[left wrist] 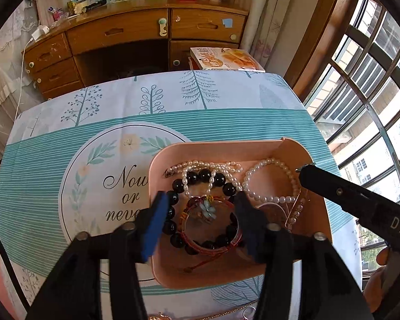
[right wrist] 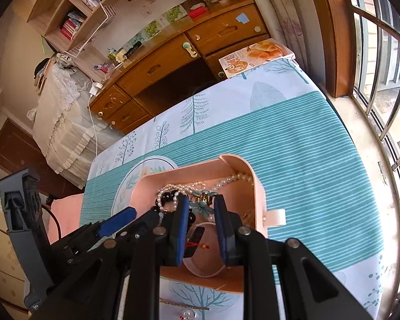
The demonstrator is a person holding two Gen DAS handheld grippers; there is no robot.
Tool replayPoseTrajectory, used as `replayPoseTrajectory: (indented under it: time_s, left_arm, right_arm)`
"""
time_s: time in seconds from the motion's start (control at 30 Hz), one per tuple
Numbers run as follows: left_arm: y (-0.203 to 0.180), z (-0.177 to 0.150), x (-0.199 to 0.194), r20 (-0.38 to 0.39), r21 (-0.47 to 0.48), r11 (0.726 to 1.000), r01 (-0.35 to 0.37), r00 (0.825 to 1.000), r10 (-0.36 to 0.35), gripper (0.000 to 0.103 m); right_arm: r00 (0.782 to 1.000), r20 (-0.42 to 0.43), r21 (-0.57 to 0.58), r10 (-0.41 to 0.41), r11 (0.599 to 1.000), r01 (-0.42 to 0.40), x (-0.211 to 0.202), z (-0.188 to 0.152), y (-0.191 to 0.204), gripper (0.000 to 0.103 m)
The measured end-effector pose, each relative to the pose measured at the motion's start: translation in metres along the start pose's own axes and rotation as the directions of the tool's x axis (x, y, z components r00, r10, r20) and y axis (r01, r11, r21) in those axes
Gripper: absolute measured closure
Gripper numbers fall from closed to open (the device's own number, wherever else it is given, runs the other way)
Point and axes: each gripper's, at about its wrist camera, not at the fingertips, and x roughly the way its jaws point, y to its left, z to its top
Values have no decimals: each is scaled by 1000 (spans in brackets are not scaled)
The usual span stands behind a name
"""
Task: Organize jewelry
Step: 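Carry the brooch and charm ring into the pink box and open both tools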
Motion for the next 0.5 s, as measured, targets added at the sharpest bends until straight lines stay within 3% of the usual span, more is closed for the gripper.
replayPoseTrajectory:
  time_s: [0.03,0.5]
  left_arm:
    - [1,0,-2,13,0,1000,-4,1000,4,35]
    - [10,-26,-57,81,0,1000,-31,996,31,34]
  right_arm:
    - [1000,-5,0,1,1000,-1,2,0,-1,83]
    - [998,61,-100,9,995,-3,-37,-31,25,83]
